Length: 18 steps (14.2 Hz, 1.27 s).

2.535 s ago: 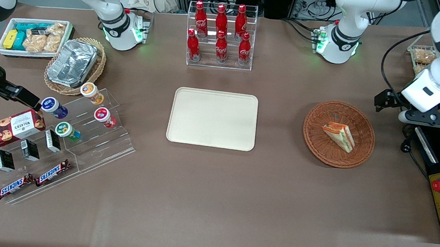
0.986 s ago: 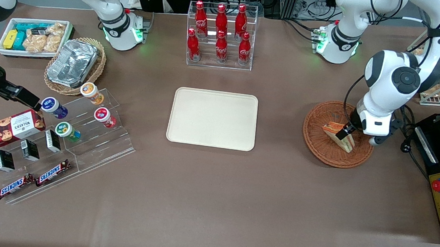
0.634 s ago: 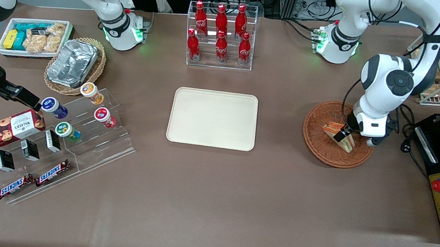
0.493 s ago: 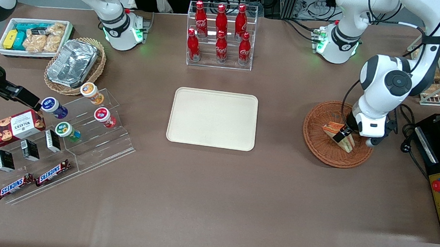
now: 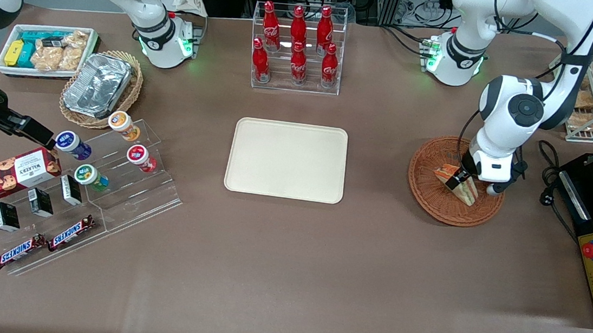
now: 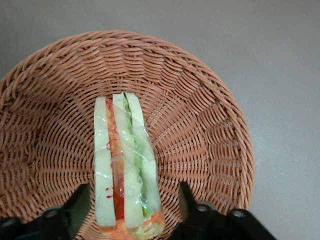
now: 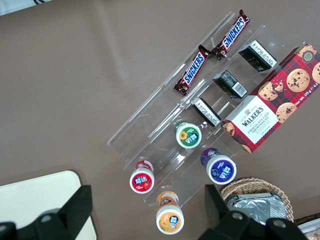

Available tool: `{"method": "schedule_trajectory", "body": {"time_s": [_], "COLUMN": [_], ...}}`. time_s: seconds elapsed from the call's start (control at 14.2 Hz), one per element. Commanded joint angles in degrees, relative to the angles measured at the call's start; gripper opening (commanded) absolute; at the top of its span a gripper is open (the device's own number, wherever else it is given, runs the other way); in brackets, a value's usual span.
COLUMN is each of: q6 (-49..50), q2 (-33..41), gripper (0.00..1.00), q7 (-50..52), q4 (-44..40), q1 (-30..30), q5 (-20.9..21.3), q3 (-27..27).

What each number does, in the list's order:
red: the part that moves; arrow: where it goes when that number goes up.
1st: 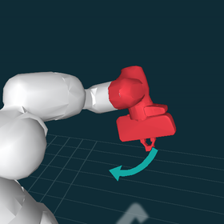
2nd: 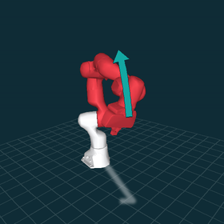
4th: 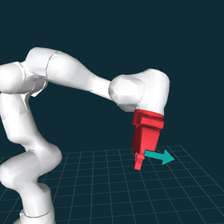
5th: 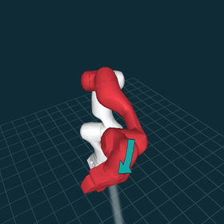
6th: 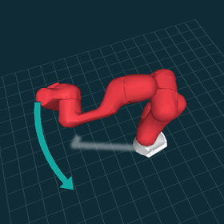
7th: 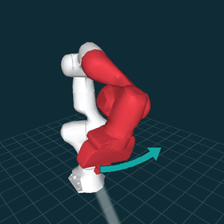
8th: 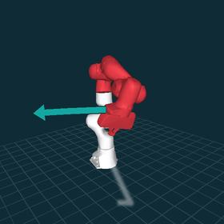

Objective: Place sandwich from basket to tray
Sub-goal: 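Lift the sandwich up out of the basket with the left gripper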

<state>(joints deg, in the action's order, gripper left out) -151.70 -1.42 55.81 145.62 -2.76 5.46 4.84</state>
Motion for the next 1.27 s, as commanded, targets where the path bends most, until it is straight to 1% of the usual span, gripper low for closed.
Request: {"method": "schedule_trajectory", "body": {"time_s": [0.0,0.07,0.14,0.28,0.49,0.56,0.7,0.92,1.06,1.2], "q6": [-0.44,-0.18,0.95,6.99,21.31,26.58,37.21,50.85,58.24,61.77], "q2": [0.89,1.24,1.85,3.17,5.45,5.72,5.99,5.64,5.55,5.46], "gripper": [0.23,0.1,0.01,0.0,0.0,0.0,0.0,0.0,0.0,0.0], "q7": [2.2,2.2,1.76,1.32,0.45,-0.95,-4.73,-12.19,-16.94,-19.32], "q4": [-0.07,-0.16,-0.24,-2.69,-10.68,-13.92,-21.56,-33.08,-38.63,-42.42], "q1": [-0.31,-0.31,-0.31,-0.14,0.12,0.21,0.21,0.3,0.39,0.39], "q5": [1.92,1.92,1.92,2.18,1.92,1.22,0.08,-3.52,-4.06,-5.02], "q3": [-0.27,-0.27,-0.27,-0.27,-0.18,-0.1,-0.1,-0.36,-0.36,-0.36]}}
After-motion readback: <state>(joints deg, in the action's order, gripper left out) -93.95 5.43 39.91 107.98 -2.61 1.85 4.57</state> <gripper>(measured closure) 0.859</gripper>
